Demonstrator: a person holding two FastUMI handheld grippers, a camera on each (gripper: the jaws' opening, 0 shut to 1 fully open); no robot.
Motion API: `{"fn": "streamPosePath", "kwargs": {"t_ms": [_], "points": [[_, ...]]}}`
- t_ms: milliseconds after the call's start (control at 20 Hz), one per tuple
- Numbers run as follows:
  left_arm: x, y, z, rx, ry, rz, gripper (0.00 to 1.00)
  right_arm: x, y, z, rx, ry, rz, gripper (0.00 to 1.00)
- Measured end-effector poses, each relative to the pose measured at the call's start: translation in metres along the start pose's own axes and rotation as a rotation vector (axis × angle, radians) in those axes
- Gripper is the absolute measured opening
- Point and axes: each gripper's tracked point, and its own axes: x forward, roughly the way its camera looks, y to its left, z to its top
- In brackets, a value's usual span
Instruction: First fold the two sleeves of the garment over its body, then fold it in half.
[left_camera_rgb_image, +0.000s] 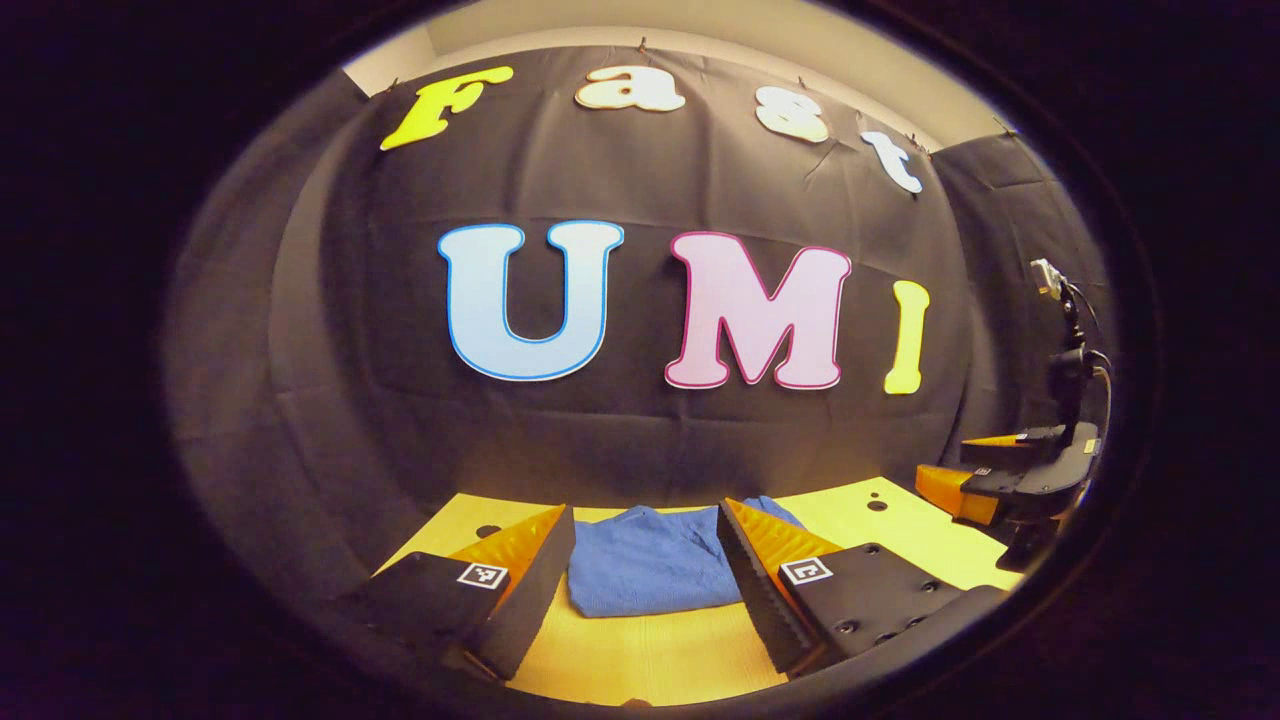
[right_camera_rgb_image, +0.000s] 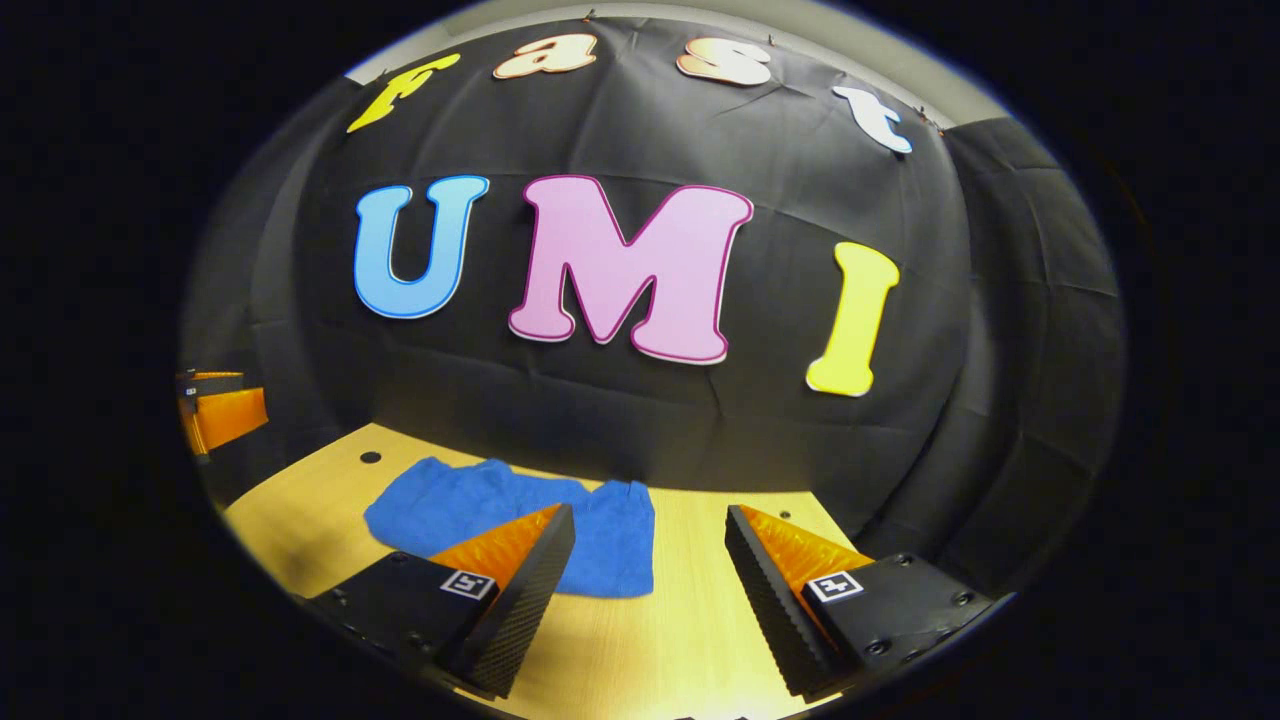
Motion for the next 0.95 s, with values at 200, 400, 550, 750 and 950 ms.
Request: {"fn": "streamPosePath", "kwargs": {"t_ms": [200, 400, 550, 750, 950], "points": [[-0.075, -0.009, -0.005, -0.061, 0.005, -0.012, 0.81, -0.07, 0.023, -0.027, 0.068, 0.137, 0.062, 0.96], [-0.13, -0.001, -0.024, -0.014, -0.002, 0.023, 0.8, -0.125, 0.018, -0.032, 0.041, 0.123, 0.073, 0.97], [-0.155, 0.0, -0.041, -0.004, 0.014, 0.039, 0.8, -0.16, 0.022, -0.034, 0.064, 0.117, 0.085, 0.97], [-0.171, -0.001, -0.053, -0.054, 0.037, 0.038, 0.82, -0.188, 0.022, -0.023, 0.072, 0.041, 0.083, 0.96], [-0.171, 0.004, -0.044, -0.049, 0.027, 0.056, 0.8, -0.193, 0.033, -0.021, 0.093, 0.02, 0.12, 0.96]]}}
